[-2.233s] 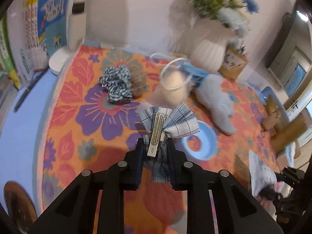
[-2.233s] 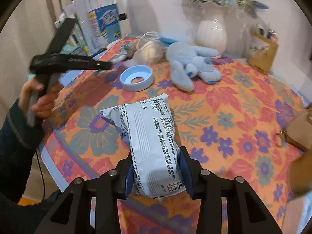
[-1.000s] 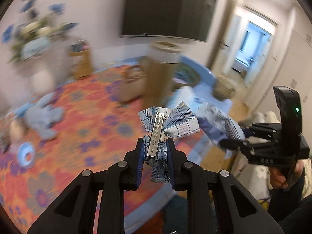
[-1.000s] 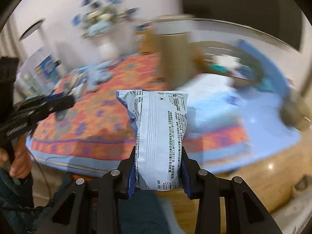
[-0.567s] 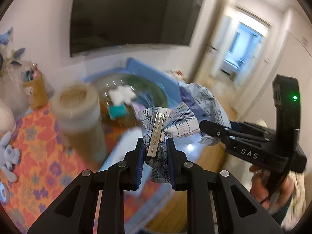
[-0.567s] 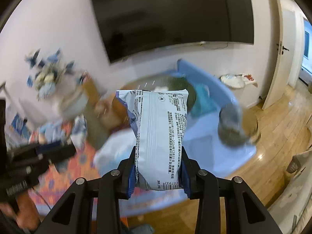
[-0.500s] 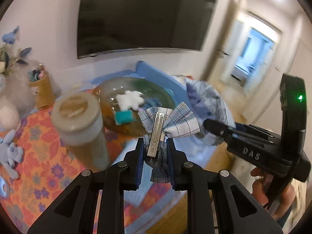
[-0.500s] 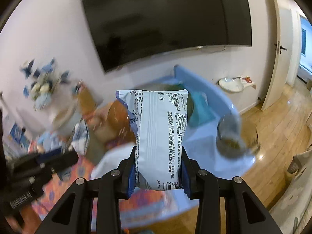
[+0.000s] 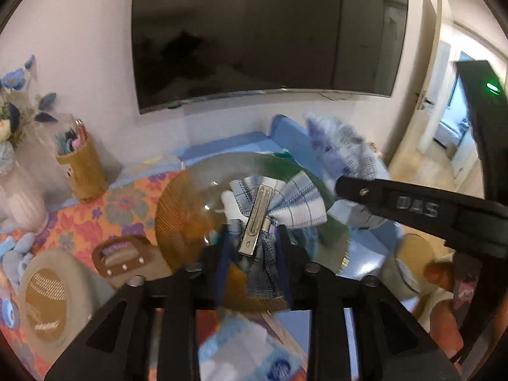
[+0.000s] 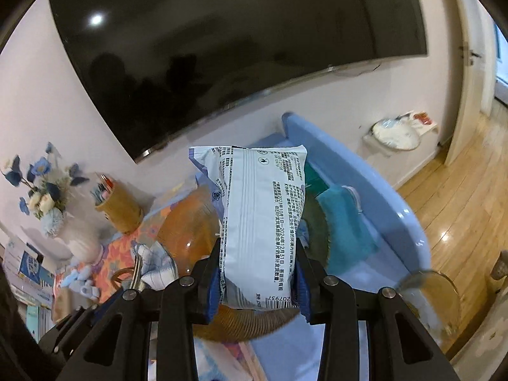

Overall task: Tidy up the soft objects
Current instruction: 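Carry the hair clip and snack bag to the bowl and release both, then move both open tools back to the items on the floral desk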

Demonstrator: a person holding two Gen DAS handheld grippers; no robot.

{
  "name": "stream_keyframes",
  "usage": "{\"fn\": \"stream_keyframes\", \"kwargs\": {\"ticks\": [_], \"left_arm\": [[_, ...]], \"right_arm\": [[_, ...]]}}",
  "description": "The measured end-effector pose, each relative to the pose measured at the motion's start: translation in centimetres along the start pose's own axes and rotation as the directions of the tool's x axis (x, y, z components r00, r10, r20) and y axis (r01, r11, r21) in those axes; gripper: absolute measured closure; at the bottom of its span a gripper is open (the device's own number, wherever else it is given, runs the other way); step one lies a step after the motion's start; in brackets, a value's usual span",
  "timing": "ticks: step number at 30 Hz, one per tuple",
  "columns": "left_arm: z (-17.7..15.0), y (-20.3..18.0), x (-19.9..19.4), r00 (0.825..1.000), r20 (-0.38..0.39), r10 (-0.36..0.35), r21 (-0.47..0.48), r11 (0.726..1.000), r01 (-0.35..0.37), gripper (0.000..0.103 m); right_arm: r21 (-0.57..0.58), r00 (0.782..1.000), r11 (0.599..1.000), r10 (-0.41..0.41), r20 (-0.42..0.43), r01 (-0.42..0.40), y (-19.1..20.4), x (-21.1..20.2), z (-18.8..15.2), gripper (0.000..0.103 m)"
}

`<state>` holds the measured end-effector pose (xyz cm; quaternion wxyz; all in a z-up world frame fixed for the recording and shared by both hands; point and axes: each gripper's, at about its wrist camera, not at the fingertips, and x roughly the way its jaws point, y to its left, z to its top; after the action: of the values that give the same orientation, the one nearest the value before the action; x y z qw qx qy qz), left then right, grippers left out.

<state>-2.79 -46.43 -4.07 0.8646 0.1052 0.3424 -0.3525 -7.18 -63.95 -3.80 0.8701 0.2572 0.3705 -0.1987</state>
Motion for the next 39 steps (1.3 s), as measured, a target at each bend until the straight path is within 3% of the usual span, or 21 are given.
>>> {"fn": "stream_keyframes", "kwargs": {"ticks": [4,7,14,17,20,24,28,31,36,39], "left_arm": [[-0.2,-0.7,1.8,1.000,-0.030,-0.004,0.028,1.000,0.005,0.036],[-0.5,-0.9,1.6,1.000,-0.019,-0.018,0.045,0.999,0.019,0.036],[-1.3,-1.8,-2.3,0.997,0.027,-0.078,0.072,0.995,0.076,0.036],[-2.0,-1.8,-5.3,0.991,0.028,-0.127,0.079,0.989,0.125,0.036],[-2.9,-0.7,-9.0,0.979,0.020,-0.202,0.065,0.978,0.200,0.036],[-5.3,1.7,-14.8,0.975,0.074,-0.211,0.101,0.974,0.203,0.036],[-7.4,5.2,-18.3,0.977,0.106,-0.187,0.099,0.979,0.177,0.036],[-8.7,8.8,-19.8,0.982,0.119,-0.144,0.069,0.988,0.137,0.036],[-10.5,15.3,-21.6,0.990,0.124,-0.063,0.014,0.998,0.062,0.036],[-11.6,20.0,-22.7,0.992,0.127,0.000,-0.035,0.999,0.004,0.036]], "right_arm": [[0.026,0.997,0.999,0.032,-0.074,-0.030,-0.5,3.0,0.6,0.050],[0.076,0.995,0.994,0.081,-0.065,-0.076,-1.5,3.0,0.7,0.050],[0.049,0.999,0.998,0.051,-0.008,-0.051,-0.6,-1.4,-0.4,0.050],[0.013,0.999,0.999,0.033,0.030,-0.034,0.3,-4.1,-1.2,0.050],[-0.063,0.992,0.997,-0.036,0.118,0.044,1.9,-8.5,-3.2,0.045],[-0.098,0.981,0.993,-0.048,0.191,0.067,3.2,-13.6,-6.9,0.042],[-0.147,0.972,0.979,-0.108,0.209,0.141,5.6,-16.1,-11.1,0.042],[-0.243,0.950,0.942,-0.166,0.265,0.233,9.8,-16.9,-14.8,0.042],[-0.433,0.964,0.882,-0.078,0.254,0.185,18.2,-16.8,-19.4,0.042],[-0.545,0.963,0.817,-0.043,0.266,0.187,23.6,-16.0,-21.4,0.042]]}}
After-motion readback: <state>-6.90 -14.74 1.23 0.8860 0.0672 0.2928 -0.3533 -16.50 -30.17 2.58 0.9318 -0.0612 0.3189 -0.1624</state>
